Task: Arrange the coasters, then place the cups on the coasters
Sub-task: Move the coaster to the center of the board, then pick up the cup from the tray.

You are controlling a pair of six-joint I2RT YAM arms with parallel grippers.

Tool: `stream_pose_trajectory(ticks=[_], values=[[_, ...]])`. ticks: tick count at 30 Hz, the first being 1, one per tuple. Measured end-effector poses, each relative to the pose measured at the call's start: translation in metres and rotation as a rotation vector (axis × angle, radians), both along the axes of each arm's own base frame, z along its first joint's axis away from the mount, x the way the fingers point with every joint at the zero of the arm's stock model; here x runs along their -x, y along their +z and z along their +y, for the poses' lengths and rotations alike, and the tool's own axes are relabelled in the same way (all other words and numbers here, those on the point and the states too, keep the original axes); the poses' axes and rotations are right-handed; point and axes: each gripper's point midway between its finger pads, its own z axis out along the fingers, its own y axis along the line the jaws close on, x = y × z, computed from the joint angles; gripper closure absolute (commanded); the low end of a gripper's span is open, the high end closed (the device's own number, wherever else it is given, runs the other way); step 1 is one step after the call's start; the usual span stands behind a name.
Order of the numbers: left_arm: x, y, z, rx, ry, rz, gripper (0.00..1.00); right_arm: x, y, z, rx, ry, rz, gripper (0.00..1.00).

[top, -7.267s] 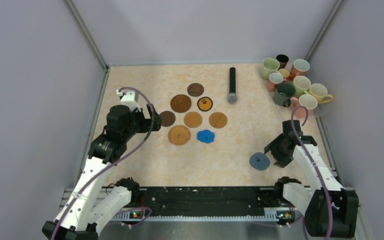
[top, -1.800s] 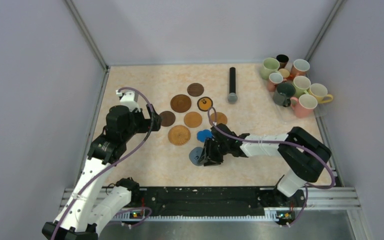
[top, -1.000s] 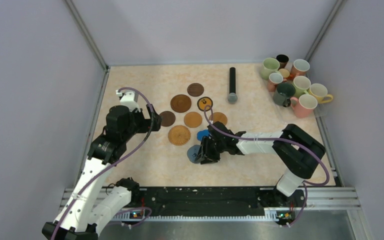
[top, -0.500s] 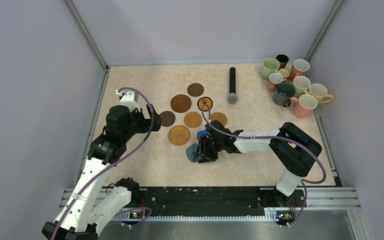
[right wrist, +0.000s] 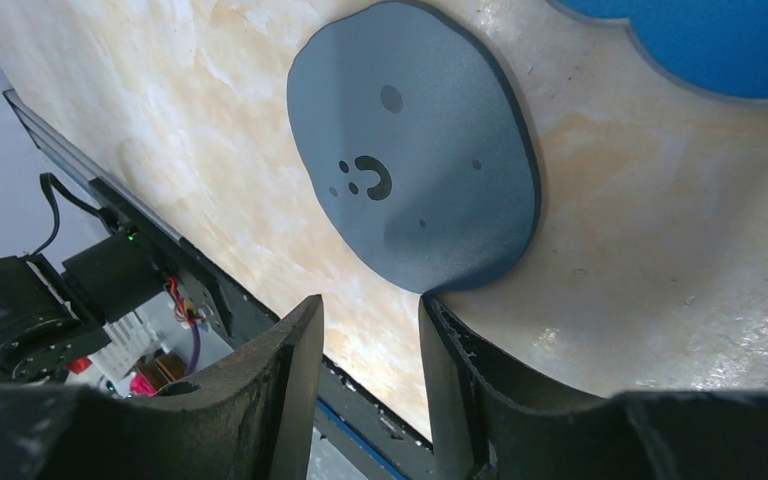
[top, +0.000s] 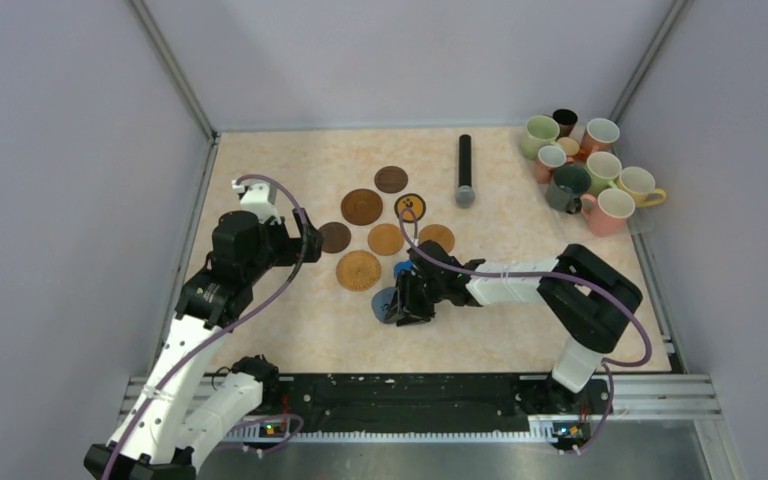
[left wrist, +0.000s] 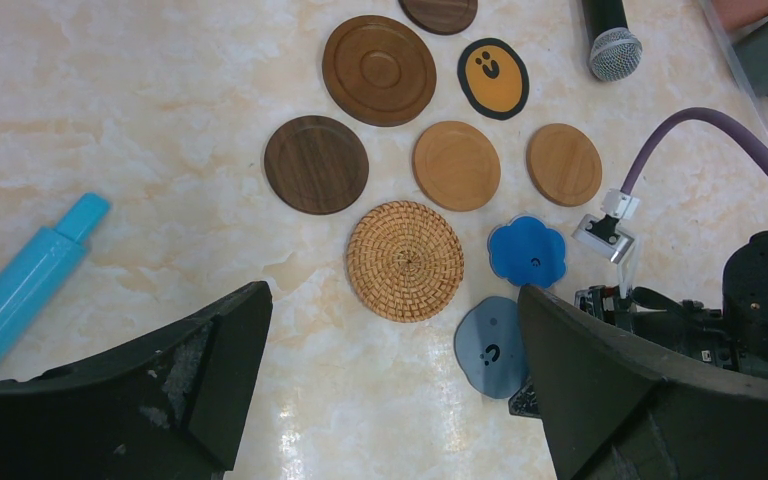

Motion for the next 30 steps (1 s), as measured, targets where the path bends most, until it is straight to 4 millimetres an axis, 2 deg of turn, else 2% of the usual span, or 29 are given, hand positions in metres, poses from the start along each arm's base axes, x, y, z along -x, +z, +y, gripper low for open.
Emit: stream_pose_trajectory(ticks=[4,7,9,12,14,16,17,20,22,26,30], values=[[0.000,0.000,0.000,0.000,0.000,0.000,0.01,0.000,0.003,-0.003,0.007,0.017,-0.030,0.57],[0.000,0.000,0.000,0.000,0.000,0.000,0.01,-0.001,0.008,-0.016,0.052,0.022,-0.080,0.53],[0.000,0.000,0.000,0.000,0.000,0.000,0.01,-0.002,0.019,-0.024,0.067,0.022,-0.122,0.49],[0.000,0.000,0.000,0.001,-0.001,0.001,0.01,-0.008,0.050,-0.036,0.060,0.014,-0.229,0.43],[0.000,0.000,-0.001,0.002,-0.004,0.001,0.01,-0.013,0.076,-0.045,0.051,-0.003,-0.316,0.27],[0.001,0.000,-0.002,0.004,-0.009,0.002,0.01,-0.021,0.101,-0.056,0.055,-0.035,-0.401,0.07],[0.001,0.000,-0.002,0.006,-0.012,0.002,0.01,-0.025,0.113,-0.063,0.061,-0.057,-0.441,0.02],[0.002,0.000,-0.005,0.013,-0.027,0.004,0.01,-0.037,0.149,-0.087,0.097,-0.134,-0.571,0.01],[0.003,-0.002,-0.007,0.018,-0.038,0.009,0.01,-0.044,0.166,-0.104,0.125,-0.189,-0.637,0.01],[0.005,-0.004,-0.011,0.031,-0.055,0.015,0.01,-0.060,0.190,-0.142,0.223,-0.301,-0.766,0.02],[0.005,-0.003,-0.013,0.042,-0.068,0.011,0.01,-0.087,0.210,-0.190,0.398,-0.430,-0.880,0.04]])
